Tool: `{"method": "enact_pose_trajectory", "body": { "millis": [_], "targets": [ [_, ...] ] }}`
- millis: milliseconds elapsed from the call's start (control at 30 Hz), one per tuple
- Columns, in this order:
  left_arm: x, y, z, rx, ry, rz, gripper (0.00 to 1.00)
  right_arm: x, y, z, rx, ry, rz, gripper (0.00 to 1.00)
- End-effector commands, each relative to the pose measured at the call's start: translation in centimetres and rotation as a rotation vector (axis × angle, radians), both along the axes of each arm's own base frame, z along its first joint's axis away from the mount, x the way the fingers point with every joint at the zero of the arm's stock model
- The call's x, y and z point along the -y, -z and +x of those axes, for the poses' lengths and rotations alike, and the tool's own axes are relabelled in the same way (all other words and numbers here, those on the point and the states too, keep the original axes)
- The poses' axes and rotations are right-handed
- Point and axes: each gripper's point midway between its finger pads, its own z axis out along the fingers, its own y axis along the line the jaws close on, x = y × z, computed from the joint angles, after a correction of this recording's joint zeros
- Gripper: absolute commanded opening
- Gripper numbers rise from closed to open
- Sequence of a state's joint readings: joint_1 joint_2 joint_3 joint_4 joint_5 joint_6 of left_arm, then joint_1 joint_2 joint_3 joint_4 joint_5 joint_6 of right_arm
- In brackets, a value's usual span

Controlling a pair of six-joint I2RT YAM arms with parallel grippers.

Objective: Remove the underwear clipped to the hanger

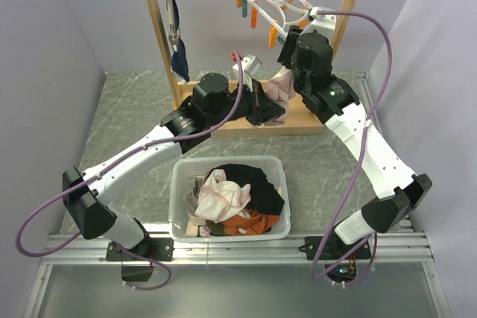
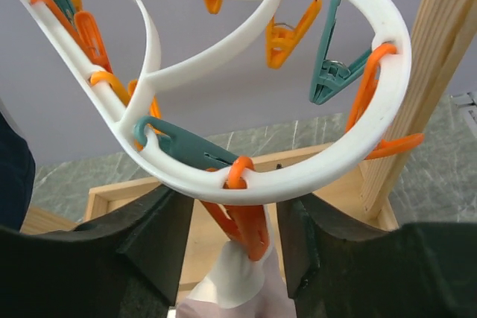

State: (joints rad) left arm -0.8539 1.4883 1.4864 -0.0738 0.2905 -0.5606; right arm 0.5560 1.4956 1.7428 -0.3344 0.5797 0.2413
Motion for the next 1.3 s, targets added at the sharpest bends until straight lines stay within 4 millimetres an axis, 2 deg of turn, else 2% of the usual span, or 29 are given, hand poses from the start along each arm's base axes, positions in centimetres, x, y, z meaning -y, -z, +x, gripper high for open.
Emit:
{"method": "enact_pose_trajectory", "body": {
  "millis": [0,33,100,133,167,433,500,533,600,633,700,767,800,867,933,1033,1067,1133,1200,1267],
  "targets": [
    [0.2,-2.8,-0.1,0.063,0.017,-0.052,0.0,0.6,-2.0,0.7,0.037,0.054,0.013,0.49],
    [0.2,-2.8,0.0,0.064,0.016,-0.053,0.0,0.7,-2.0,0.8,0.035,0.059,0.011,0.37],
    [0.2,-2.9,0.0,0.065,0.014,-0.052,0.01,0.5,-2.3,1.0,0.038,0.051,0.017,0.2],
    [0.2,-2.9,0.1,0.066,0.01,-0.051,0.01,0.3,-2.5,1.0,0.042,0.041,0.019,0.06],
    [0.1,-3.0,0.1,0.068,0.007,-0.052,0.01,0.2,-2.5,1.1,0.04,0.039,0.021,0.0],
    [-0.2,-2.2,0.2,0.056,-0.001,-0.038,0.0,0.3,-3.1,0.8,0.043,0.031,0.013,0.0],
    [-0.5,-2.5,-0.1,0.061,-0.002,-0.042,0.01,0.1,-3.1,0.7,0.041,0.017,0.014,0.0],
    [-0.7,-2.8,-0.2,0.065,-0.002,-0.042,0.0,0.1,-2.9,0.8,0.035,0.016,0.011,0.17],
    [-1.1,-3.6,-0.7,0.081,0.012,-0.048,0.01,-0.1,-2.8,0.6,0.023,0.001,0.011,0.37],
    [-1.3,-3.9,-1.0,0.08,0.015,-0.041,0.0,-0.2,-2.8,0.5,0.019,-0.005,0.017,0.54],
    [-1.8,-4.5,-2.0,0.096,0.045,-0.035,0.01,-0.2,-2.7,0.0,0.01,-0.027,0.019,0.66],
    [-2.6,-4.0,-3.0,0.084,0.068,-0.006,0.01,-0.4,-2.4,-0.6,-0.002,-0.051,0.024,0.89],
    [-2.8,-3.5,-3.7,0.083,0.095,0.01,0.01,-0.4,-3.0,-1.3,0.008,-0.076,0.038,0.98],
    [-4.0,-3.7,-5.4,0.084,0.128,0.017,0.01,-0.3,-2.5,-2.0,-0.004,-0.097,0.042,0.98],
    [-4.8,-3.6,-6.7,0.082,0.163,0.029,0.01,0.2,-3.3,-3.3,0.013,-0.107,0.058,0.99],
    [-6.6,-4.6,-8.9,0.087,0.196,0.044,0.01,1.3,-2.6,-4.4,-0.007,-0.104,0.063,1.0],
    [-7.2,-5.0,-9.4,0.091,0.2,0.049,0.01,1.8,-3.0,-5.0,0.004,-0.101,0.072,1.0],
    [-8.4,-4.4,-10.8,0.051,0.228,0.105,0.01,2.6,-2.3,-5.3,-0.009,-0.083,0.072,1.0],
    [-9.3,-3.5,-11.5,0.011,0.232,0.161,0.01,3.4,-2.6,-6.1,0.004,-0.073,0.081,1.0],
    [-10.7,-1.9,-12.0,-0.062,0.204,0.244,0.01,4.1,-2.5,-6.7,0.011,-0.06,0.087,1.0]
  ]
}}
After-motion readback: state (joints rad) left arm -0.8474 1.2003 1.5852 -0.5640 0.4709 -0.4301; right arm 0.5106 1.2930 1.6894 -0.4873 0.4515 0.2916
